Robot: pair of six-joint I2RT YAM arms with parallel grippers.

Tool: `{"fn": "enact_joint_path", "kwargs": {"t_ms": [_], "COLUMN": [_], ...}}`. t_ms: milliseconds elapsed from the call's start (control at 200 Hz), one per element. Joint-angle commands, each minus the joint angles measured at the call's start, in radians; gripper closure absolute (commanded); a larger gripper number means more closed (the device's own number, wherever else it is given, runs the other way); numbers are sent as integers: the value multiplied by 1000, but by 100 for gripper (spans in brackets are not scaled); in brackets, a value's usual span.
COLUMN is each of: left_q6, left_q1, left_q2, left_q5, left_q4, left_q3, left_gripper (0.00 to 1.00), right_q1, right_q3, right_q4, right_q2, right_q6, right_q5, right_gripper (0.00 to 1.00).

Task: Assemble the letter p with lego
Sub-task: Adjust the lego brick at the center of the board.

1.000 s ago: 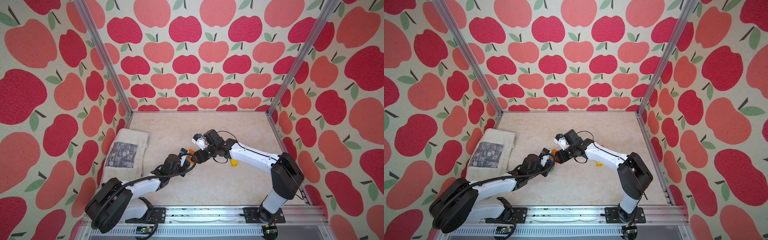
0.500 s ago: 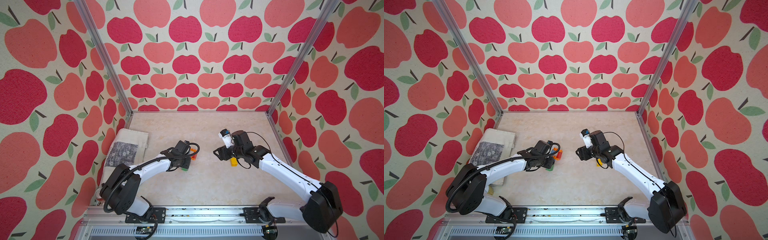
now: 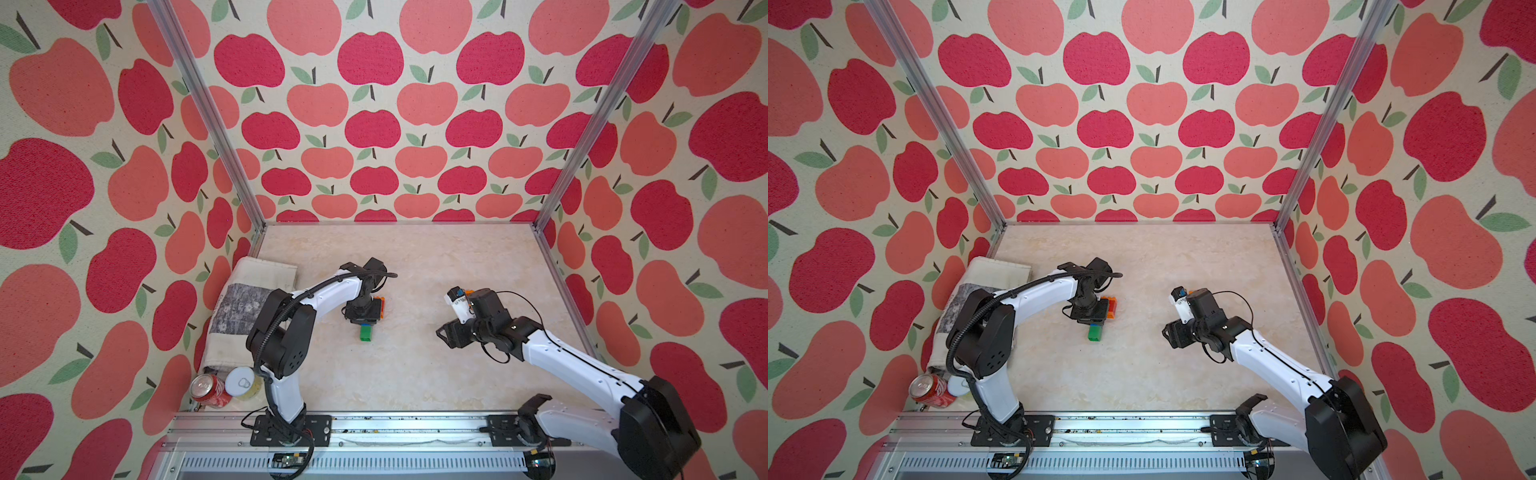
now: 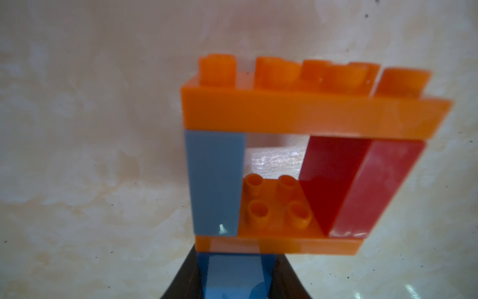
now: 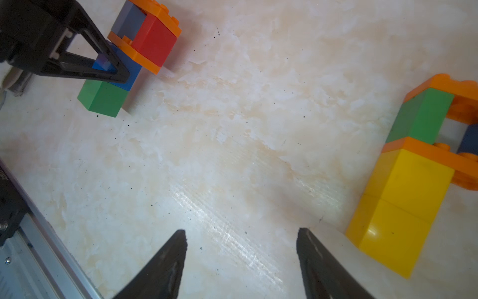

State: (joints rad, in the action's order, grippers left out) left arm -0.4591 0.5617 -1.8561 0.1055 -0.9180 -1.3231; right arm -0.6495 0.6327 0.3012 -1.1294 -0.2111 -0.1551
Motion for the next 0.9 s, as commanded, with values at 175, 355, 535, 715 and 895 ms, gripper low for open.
{"fn": "enact_joint_path", "kwargs": {"t_ms": [175, 355, 535, 715, 895], "left_q6": [-50, -62, -70, -71, -68], "left_q1": [-19, -24, -25, -22, -5], "left_q2": [-113, -165, -189, -167, -43], "left_q5": [17, 28, 29, 55, 19], "left_q4": [-160, -166, -158, -115, -64], "left_q3": [-150, -186, -193, -168, -118], "left_gripper": [65, 65, 63, 48, 29], "right_q1": [1, 1, 1, 3, 39], "right_q3": [-67, -82, -90, -77, -37], "right_q4": [-57, -71, -74, -23, 73], "right_q2": [110, 134, 143, 183, 277], "right_q6": [-17, -21, -22, -7, 56], "right_q5": [-29, -46, -50, 14, 271], "right_gripper": [29, 29, 30, 30, 25]}}
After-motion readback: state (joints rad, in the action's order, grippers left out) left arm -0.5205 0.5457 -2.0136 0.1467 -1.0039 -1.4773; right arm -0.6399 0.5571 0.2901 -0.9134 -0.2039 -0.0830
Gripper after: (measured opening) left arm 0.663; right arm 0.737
